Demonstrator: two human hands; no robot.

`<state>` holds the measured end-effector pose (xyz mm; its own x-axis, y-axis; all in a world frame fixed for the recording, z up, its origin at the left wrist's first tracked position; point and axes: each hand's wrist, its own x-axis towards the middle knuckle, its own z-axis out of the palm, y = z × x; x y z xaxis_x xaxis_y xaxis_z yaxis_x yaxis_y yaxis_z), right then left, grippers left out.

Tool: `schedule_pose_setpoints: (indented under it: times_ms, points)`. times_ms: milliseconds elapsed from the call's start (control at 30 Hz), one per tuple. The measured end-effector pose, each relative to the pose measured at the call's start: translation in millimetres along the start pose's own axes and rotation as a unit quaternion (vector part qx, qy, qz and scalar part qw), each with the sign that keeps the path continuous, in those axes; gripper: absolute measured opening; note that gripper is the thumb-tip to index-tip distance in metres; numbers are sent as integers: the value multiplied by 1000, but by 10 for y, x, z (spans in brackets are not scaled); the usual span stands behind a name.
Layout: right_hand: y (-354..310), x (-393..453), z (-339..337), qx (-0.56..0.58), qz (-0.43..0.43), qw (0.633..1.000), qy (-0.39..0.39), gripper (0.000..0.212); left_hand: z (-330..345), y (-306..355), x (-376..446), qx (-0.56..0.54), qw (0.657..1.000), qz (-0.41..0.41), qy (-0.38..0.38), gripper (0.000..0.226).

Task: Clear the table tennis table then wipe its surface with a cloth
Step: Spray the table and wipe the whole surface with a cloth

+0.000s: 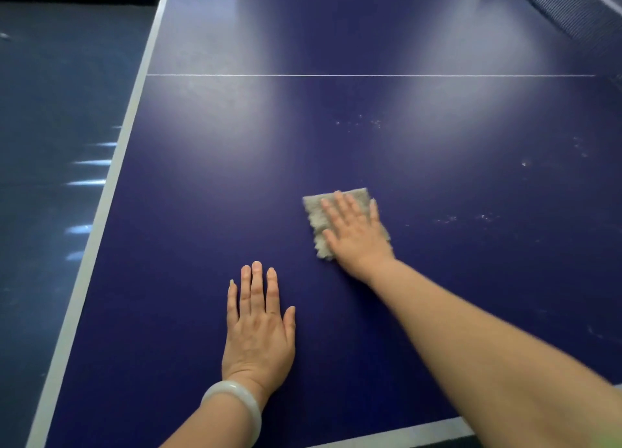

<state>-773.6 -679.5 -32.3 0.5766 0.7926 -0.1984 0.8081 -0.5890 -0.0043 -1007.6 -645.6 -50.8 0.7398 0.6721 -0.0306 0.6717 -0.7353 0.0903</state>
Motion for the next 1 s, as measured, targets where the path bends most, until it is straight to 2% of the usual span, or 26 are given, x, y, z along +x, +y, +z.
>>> schedule_pose_setpoints:
  times_ms: [100,200,300,333,400,467,533,600,633,667,733,800,867,900,933,1000]
  points:
    - [902,-73,11,41,192,981,5,58,9,-7,-9,-1,1000,1,7,67]
    - [1691,-540,55,113,412,904,-5,60,0,-3,-5,0,1000,1,7,67]
    - [1713,-819,131,152,526,837,22,60,7,0,-5,2,1000,0,6,67]
    - [1551,-843,145,155,529,834,40,61,8,-1,-6,3,1000,0,4,67]
    - [1066,-848,230,145,466,870,66,61,11,-8,-4,7,1000,2,3,67]
    - [450,-923,325,97,319,939,88,61,10,-10,-4,12,1000,1,0,68]
    - [-58,-1154,417,47,136,985,96,62,-1,-12,-1,19,1000,-4,-2,70]
    - [-33,-1387,434,41,-6,997,65,62,-1,-9,3,20,1000,-7,-5,71]
    - [169,-1462,452,42,-24,997,55,62,0,-6,3,20,1000,-8,-6,71]
    - [412,-1532,458,42,6,998,54,63,1,-2,2,18,1000,-10,-4,72]
    - [966,-1651,487,49,173,981,66,65,-4,8,-6,12,1000,-12,-1,72]
    - [1280,-1751,440,101,377,920,41,62,-6,9,-13,13,1000,-11,1,72]
    - [1153,-1749,389,143,477,867,32,61,-14,8,-18,9,1000,-10,2,71]
    - [962,-1724,382,148,469,870,42,61,-14,7,-17,6,1000,-9,2,70]
    - [737,-1717,399,140,424,892,68,61,-9,4,-19,4,1000,-8,3,69]
    - [262,-1801,467,107,256,956,96,63,-7,2,-22,1,1000,-8,6,69]
